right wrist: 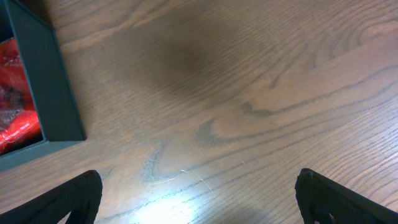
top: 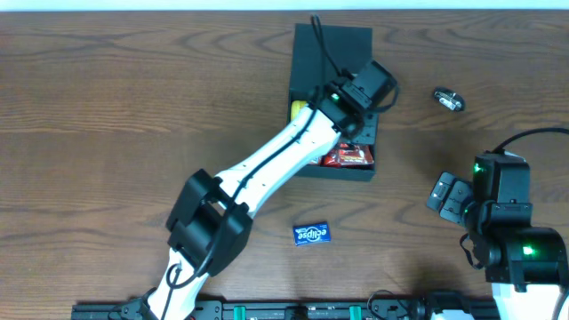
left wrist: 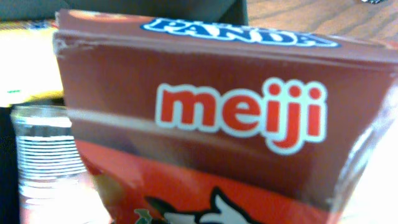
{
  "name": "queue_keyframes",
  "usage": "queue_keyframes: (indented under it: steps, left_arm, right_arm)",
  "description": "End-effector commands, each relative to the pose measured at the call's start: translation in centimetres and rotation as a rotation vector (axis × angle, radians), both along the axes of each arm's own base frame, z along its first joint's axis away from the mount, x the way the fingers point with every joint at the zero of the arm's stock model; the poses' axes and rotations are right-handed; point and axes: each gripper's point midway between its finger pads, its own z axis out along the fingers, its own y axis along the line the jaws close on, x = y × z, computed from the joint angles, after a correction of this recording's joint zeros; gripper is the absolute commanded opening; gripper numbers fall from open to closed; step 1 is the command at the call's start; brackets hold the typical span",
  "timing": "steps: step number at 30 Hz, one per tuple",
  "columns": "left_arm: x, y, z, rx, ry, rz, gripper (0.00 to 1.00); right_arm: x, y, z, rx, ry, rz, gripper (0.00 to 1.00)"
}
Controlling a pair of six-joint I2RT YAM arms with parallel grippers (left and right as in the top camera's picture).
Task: Pack container
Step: 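Lift the Hello Panda box and lower it into the black box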
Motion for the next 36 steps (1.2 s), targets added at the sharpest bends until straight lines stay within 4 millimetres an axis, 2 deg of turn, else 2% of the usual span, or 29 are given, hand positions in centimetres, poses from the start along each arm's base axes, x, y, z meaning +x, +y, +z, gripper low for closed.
queue_keyframes:
  steps: [1,8,16,17,19,23,25,29,30,32,33,36]
  left_arm:
    - [0.9,0.3,-1.3,0.022,0.008,0.087,0.06]
    - [1.5,-0.3,-4.2,0.036,0.028,0.102,0.06]
    - [2.0,-0.9,-5.6,0.03,0.023,0.102,0.1]
    - [2.0,-0.9,-5.6,0.029,0.022,0.101,0.13]
    - [2.0,-0.9,-5.6,0.03,0.024,0.101,0.28]
    - [1.9,-0.8,-5.7,0.04,0.026,0.092,0.31]
    - [1.8,-0.7,-5.7,0.045,0.029,0.091,0.45]
    - [1.8,-0.1,-5.9,0.072,0.026,0.099,0.53]
    - [1.8,0.0,-5.9,0.077,0.025,0.101,0.58]
    - [1.7,0.1,-6.0,0.08,0.026,0.096,0.76]
    - [1.7,0.1,-6.0,0.082,0.026,0.093,0.93]
    - [1.6,0.0,-5.9,0.076,0.03,0.091,0.96]
  right_arm:
    - [-0.2,-0.2,0.0,0.01,-0.006,-0.026,0.99]
    - [-0.1,0.0,-0.1,0.024,-0.007,-0.017,0.99]
    - [-0.1,0.1,-0.1,0.027,-0.007,-0.016,0.99]
    - [-0.1,0.1,-0.1,0.027,-0.007,-0.015,0.99]
    - [-0.1,0.1,-0.1,0.027,-0.007,-0.016,0.99]
    - [-0.1,0.1,-0.1,0.027,-0.007,-0.016,0.99]
    - [-0.1,0.1,-0.1,0.027,-0.007,-0.015,0.99]
    - [-0.1,0.1,-0.1,0.027,-0.007,-0.015,0.99]
    - [-0.1,0.1,-0.1,0.027,-0.007,-0.015,0.99]
    - [-0.1,0.1,-0.1,0.027,-0.007,-0.015,0.99]
    - [-0.1,0.1,-0.1,0.027,-0.007,-0.015,0.99]
    - [-0.1,0.1,-0.1,0.027,-0.008,-0.015,0.99]
